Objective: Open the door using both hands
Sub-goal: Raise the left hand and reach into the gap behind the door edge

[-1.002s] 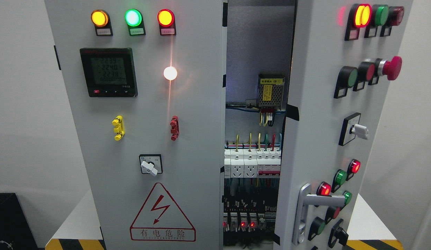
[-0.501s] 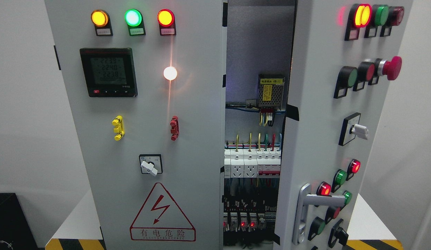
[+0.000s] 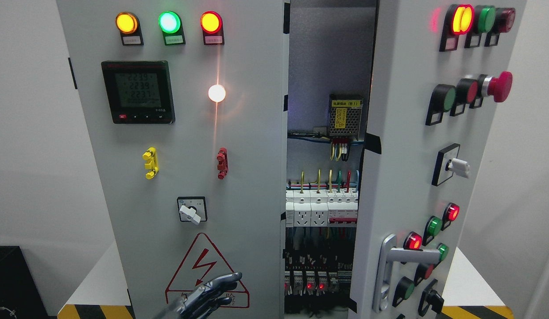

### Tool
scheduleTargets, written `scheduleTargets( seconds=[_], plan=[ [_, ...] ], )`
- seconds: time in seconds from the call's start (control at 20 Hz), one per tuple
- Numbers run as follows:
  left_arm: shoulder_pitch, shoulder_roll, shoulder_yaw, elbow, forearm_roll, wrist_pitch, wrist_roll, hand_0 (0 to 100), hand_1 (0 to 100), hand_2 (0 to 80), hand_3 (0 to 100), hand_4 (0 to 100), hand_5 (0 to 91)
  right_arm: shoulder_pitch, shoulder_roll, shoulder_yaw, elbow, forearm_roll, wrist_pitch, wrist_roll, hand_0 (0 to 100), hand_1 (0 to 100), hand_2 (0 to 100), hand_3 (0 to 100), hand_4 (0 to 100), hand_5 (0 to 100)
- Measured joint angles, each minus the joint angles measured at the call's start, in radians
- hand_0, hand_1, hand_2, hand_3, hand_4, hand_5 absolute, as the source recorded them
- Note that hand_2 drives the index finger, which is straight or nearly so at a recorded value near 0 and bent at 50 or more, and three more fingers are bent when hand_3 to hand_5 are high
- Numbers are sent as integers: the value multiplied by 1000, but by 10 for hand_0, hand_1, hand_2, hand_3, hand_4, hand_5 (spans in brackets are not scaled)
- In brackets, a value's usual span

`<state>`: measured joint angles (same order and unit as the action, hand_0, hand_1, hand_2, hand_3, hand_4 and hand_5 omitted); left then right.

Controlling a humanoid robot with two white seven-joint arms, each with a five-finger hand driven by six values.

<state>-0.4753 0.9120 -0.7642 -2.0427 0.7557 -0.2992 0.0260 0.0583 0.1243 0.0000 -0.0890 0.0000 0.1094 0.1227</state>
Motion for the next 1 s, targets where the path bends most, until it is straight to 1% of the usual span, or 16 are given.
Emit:
scheduleTargets(
  seconds=[0.2, 0.45, 0.85, 1.0],
  plan=[
    [-132, 6, -52, -7, 88, 42, -6, 0, 0, 0, 0, 0, 0, 0, 0, 0, 0, 0, 0, 0, 0, 0, 0, 0, 0, 0],
    [-298, 0, -102, -12, 229, 135, -8, 0, 0, 0, 0, 0, 0, 0, 0, 0, 0, 0, 0, 0, 0, 0, 0, 0, 0, 0],
    [-519, -28, -152, -9, 407, 230, -9, 0, 0, 0, 0, 0, 0, 0, 0, 0, 0, 0, 0, 0, 0, 0, 0, 0, 0, 0],
    [-604, -40, -177, -5, 460, 247, -9, 0, 0, 0, 0, 0, 0, 0, 0, 0, 0, 0, 0, 0, 0, 0, 0, 0, 0, 0]
  ],
)
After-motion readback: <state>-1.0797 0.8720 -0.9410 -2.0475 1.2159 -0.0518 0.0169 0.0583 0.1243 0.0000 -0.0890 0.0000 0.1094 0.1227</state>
